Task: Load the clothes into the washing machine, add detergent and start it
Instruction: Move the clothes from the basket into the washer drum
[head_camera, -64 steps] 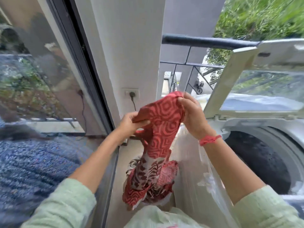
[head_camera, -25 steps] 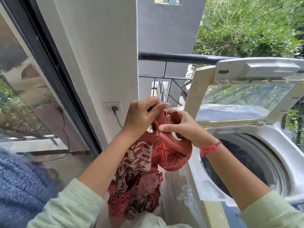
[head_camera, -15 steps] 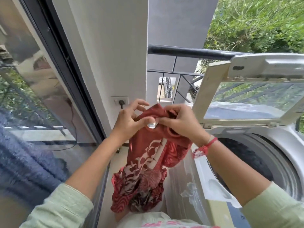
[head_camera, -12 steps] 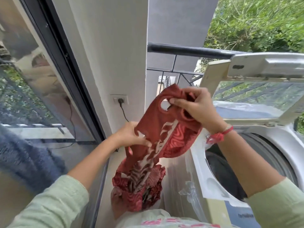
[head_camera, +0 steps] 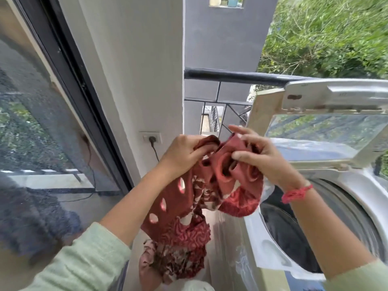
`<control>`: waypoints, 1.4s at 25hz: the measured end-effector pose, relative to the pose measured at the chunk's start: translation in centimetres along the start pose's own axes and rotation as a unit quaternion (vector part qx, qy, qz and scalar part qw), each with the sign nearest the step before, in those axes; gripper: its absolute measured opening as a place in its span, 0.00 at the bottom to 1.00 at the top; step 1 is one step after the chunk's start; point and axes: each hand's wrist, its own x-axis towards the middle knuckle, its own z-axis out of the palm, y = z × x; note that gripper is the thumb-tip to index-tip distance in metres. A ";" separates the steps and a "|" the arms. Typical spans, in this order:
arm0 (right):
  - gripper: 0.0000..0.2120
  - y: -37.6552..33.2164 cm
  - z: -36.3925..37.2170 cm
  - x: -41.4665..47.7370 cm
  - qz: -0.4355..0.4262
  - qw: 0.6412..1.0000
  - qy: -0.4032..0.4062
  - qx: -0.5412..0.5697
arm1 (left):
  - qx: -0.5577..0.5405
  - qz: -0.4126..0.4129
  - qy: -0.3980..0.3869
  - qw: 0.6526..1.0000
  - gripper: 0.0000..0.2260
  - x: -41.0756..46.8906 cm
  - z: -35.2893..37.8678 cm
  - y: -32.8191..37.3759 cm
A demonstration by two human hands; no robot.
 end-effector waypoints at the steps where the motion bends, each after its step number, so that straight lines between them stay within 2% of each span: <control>1: 0.17 -0.4 1.0 0.3 -0.005 0.999 -0.031 -0.012 | 0.041 0.037 0.003 0.998 0.16 0.7 -0.1 0.8; 3: 0.11 -1.5 2.3 1.0 -0.026 0.999 -0.034 -0.027 | 0.119 0.058 0.023 0.991 0.19 1.2 -0.5 1.1; 5: 0.12 -1.9 3.2 1.5 -0.037 0.999 0.013 -0.036 | 0.169 0.033 0.063 0.983 0.18 0.8 -0.8 0.8; 8: 0.14 -1.7 4.5 1.8 -0.048 0.996 0.031 -0.062 | 0.155 -0.037 0.092 0.983 0.16 0.0 -1.6 0.4; 9: 0.13 -1.6 4.8 1.9 -0.045 0.996 0.028 -0.072 | 0.116 -0.052 0.072 0.989 0.17 -0.3 -2.1 -0.1; 11: 0.14 -1.7 4.6 2.1 -0.034 0.997 0.031 -0.065 | -0.041 -0.091 -0.012 0.995 0.26 -1.4 -3.3 -1.5; 13: 0.15 -2.0 4.0 2.0 -0.036 0.997 0.051 -0.037 | -0.153 -0.162 -0.101 0.970 0.29 -3.6 -3.1 -3.5; 15: 0.13 -2.5 2.8 1.9 -0.053 0.993 0.103 -0.004 | -0.104 -0.236 -0.185 0.948 0.20 -6.7 -1.4 -5.7; 16: 0.12 -2.6 1.9 1.9 -0.061 0.988 0.138 0.010 | -0.070 -0.272 -0.199 0.939 0.15 -8.1 -0.4 -6.6; 18: 0.15 -2.5 -0.5 1.6 -0.071 0.979 0.188 0.002 | -0.093 -0.330 -0.139 0.929 0.09 -9.6 0.2 -7.9; 20: 0.19 -1.5 -3.0 0.8 -0.063 0.971 0.226 -0.055 | -0.116 -0.352 -0.063 0.927 0.07 -9.2 -1.6 -8.2; 23: 0.28 -0.4 -5.0 -0.5 -0.020 0.962 0.270 -0.042 | -0.078 -0.265 0.013 0.961 0.07 -5.9 -4.3 -5.9; 25: 0.31 -0.5 -3.4 -0.9 0.003 0.974 0.224 -0.028 | -0.079 -0.177 0.091 0.977 0.04 -2.9 -3.4 -2.2; 28: 0.38 -0.9 1.5 -0.5 -0.014 0.995 0.090 -0.028 | -0.022 -0.094 0.168 0.981 0.05 0.5 0.4 3.6; 29: 0.39 -0.8 2.7 -0.3 -0.032 0.995 0.080 -0.055 | -0.020 -0.089 0.160 0.983 0.06 1.1 1.3 5.1; 31: 0.34 -0.7 3.8 0.0 -0.051 0.981 0.139 -0.122 | -0.099 -0.120 0.049 0.987 0.13 2.0 1.9 6.6; 33: 0.27 -0.5 3.9 -0.3 -0.046 0.950 0.235 -0.201 | -0.253 -0.161 -0.123 0.946 0.24 1.9 1.2 7.3; 34: 0.25 -0.5 4.1 -0.6 -0.042 0.935 0.261 -0.238 | -0.304 -0.174 -0.185 0.918 0.27 1.7 0.6 7.3; 35: 0.24 -0.2 4.2 -0.8 -0.036 0.922 0.274 -0.270 | -0.328 -0.180 -0.217 0.902 0.26 1.6 0.1 7.4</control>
